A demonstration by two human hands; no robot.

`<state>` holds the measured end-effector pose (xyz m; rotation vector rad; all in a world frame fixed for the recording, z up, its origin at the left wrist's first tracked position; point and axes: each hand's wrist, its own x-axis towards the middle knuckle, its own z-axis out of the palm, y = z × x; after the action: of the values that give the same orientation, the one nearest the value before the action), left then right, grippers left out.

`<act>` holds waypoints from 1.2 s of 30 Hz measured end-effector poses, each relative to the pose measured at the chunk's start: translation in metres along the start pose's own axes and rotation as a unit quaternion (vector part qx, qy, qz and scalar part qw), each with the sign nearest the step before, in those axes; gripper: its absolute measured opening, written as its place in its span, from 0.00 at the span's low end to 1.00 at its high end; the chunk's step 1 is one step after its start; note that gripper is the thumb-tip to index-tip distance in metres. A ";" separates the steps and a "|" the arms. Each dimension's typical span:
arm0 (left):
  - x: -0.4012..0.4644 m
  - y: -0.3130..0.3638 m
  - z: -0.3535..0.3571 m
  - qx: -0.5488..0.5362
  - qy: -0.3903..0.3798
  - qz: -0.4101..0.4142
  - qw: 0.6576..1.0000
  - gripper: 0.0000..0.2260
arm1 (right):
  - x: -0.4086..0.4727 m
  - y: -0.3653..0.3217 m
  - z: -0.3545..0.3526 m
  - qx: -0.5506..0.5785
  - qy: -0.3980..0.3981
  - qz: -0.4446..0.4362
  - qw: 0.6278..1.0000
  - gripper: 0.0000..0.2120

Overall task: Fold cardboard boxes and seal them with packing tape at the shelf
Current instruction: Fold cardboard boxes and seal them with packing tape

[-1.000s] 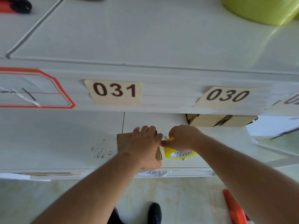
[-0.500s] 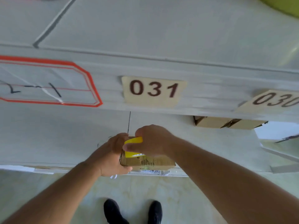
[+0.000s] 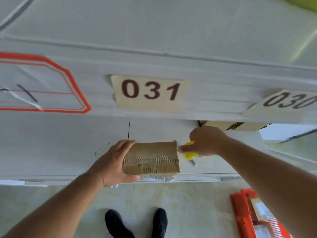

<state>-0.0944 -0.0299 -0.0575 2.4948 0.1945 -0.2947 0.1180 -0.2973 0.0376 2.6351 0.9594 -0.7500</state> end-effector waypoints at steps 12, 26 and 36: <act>0.001 -0.003 0.004 0.016 -0.003 -0.008 1.000 0.56 | 0.018 0.009 0.056 0.087 -0.006 0.036 0.996 0.34; 0.065 0.120 0.038 0.240 -0.054 0.107 0.963 0.57 | 0.021 0.008 0.069 0.187 -0.065 0.029 0.980 0.33; 0.043 0.102 0.012 -0.138 0.130 0.174 0.966 0.51 | -0.048 0.018 -0.054 0.430 -0.099 -0.023 0.897 0.20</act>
<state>-0.0342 -0.1156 -0.0212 2.2297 -0.0946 0.1953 0.1189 -0.3159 0.1101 3.1252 0.7294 -1.7511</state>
